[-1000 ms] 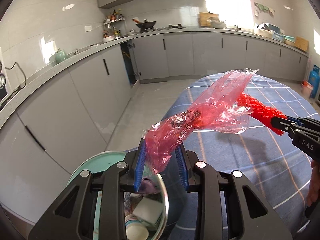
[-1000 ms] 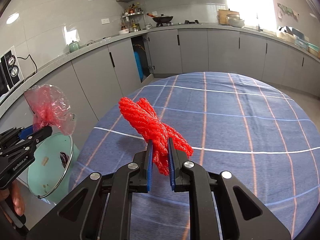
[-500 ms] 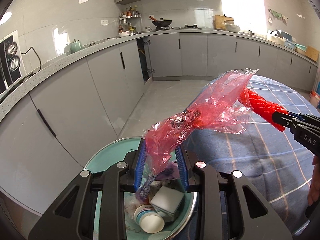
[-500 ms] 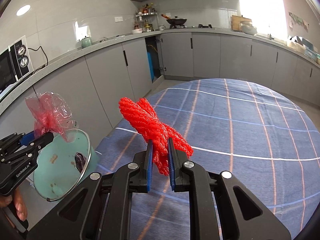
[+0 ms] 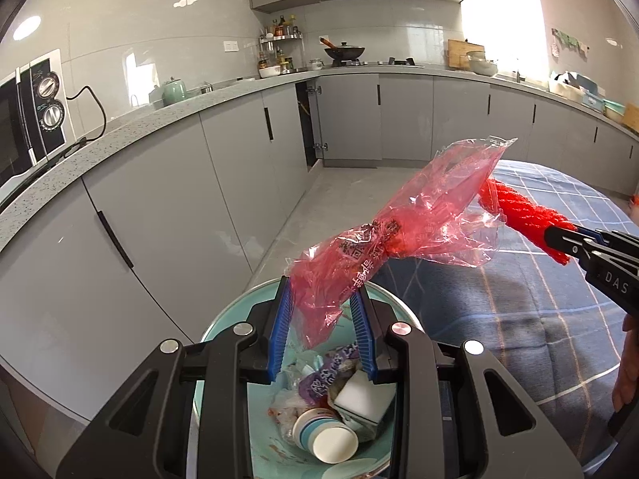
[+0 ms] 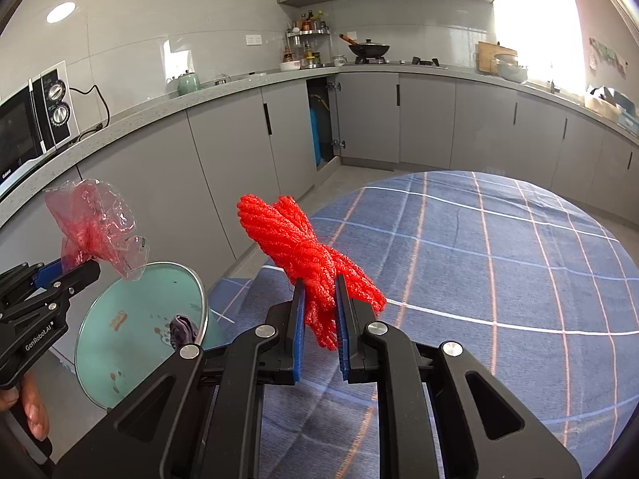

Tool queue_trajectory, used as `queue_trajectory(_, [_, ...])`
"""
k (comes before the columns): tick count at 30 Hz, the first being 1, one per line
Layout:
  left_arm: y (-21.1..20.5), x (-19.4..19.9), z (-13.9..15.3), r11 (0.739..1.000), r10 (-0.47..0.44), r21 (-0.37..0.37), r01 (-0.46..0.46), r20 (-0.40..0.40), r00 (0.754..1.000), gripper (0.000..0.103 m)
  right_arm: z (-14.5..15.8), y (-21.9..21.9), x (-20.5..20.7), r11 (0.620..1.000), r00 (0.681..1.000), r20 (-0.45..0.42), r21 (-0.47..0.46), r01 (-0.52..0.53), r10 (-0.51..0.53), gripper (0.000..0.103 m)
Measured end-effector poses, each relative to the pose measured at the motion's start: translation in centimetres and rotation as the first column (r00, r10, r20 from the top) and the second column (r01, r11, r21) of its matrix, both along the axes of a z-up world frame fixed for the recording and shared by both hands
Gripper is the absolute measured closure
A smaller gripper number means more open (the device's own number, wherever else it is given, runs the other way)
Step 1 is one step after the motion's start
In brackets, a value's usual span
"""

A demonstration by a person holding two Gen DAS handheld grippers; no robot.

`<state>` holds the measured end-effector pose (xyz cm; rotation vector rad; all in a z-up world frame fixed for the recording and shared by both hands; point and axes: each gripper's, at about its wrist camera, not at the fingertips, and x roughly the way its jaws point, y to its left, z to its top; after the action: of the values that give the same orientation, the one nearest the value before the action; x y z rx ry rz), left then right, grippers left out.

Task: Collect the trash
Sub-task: 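Carry the pink bag and red net bag over the teal bin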

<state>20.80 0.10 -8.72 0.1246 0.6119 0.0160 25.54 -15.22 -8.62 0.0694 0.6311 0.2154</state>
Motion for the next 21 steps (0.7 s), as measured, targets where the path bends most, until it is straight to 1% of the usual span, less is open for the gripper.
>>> queue_trajectory(21, [2.7,-0.9,0.6,0.998,0.057,0.007,-0.057,0.015,0.998,0.073,0.3,3.2,0.5,0.999,0.999,0.009,-0.018,-0.048,0.048,0.089])
